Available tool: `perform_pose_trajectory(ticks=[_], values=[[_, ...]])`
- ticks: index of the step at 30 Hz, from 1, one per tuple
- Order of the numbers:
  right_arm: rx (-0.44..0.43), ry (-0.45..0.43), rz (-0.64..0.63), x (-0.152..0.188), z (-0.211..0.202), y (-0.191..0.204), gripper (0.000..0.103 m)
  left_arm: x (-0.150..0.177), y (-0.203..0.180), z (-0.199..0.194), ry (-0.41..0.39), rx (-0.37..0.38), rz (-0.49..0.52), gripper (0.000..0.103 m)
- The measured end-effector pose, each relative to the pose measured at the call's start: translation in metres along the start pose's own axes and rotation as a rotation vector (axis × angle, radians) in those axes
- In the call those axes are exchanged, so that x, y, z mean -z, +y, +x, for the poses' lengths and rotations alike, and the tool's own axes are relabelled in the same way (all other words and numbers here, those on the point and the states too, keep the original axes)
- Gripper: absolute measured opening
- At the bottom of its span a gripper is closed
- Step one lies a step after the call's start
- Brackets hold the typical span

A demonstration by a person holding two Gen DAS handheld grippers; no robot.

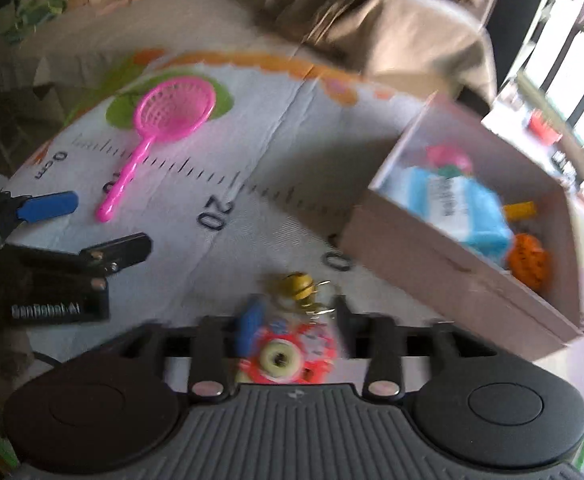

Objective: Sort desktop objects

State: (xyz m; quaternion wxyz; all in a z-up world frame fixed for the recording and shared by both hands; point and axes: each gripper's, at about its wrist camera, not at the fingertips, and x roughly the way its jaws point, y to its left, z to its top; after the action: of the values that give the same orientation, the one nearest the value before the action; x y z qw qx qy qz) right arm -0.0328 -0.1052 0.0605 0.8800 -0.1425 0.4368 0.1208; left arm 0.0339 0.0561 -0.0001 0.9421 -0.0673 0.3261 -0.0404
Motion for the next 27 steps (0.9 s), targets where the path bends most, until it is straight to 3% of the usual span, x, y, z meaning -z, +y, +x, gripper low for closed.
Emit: perform_pose_trajectory(ticks=[1,3,6,8,10,11,16,20,24,27], values=[[0.021,-0.039,0.013,0.007,-0.004,-0.004,0.078,0.000,-0.001,0.000,0.002,-0.003,0.003,0.101],[0.027,-0.055,0.039,0.015,-0.001,-0.012,0.078,0.000,-0.002,0.002,0.006,-0.012,0.014,0.101],[-0.035,-0.079,0.128,0.021,0.008,-0.028,0.078,0.000,-0.004,0.002,0.012,-0.021,0.025,0.101],[-0.059,-0.107,0.167,0.023,0.010,-0.033,0.071,0.000,-0.005,0.003,0.013,-0.025,0.030,0.101],[-0.103,-0.126,0.192,0.026,0.010,-0.035,0.053,0.000,-0.006,0.003,0.017,-0.030,0.035,0.101],[-0.126,-0.132,0.205,0.029,0.008,-0.035,0.051,-0.001,-0.007,0.004,0.019,-0.034,0.040,0.101],[-0.219,-0.127,0.209,0.043,0.007,-0.027,0.050,-0.006,-0.009,0.006,0.020,-0.040,0.055,0.101],[-0.180,-0.147,0.184,0.057,0.005,-0.026,0.051,-0.031,-0.006,0.016,-0.009,-0.134,0.075,0.101],[-0.085,-0.166,0.202,0.066,0.006,-0.037,0.065,-0.058,0.001,0.045,0.022,-0.215,0.090,0.101],[-0.038,-0.182,0.252,0.072,0.009,-0.049,0.080,-0.070,0.008,0.069,0.074,-0.209,0.078,0.101]])
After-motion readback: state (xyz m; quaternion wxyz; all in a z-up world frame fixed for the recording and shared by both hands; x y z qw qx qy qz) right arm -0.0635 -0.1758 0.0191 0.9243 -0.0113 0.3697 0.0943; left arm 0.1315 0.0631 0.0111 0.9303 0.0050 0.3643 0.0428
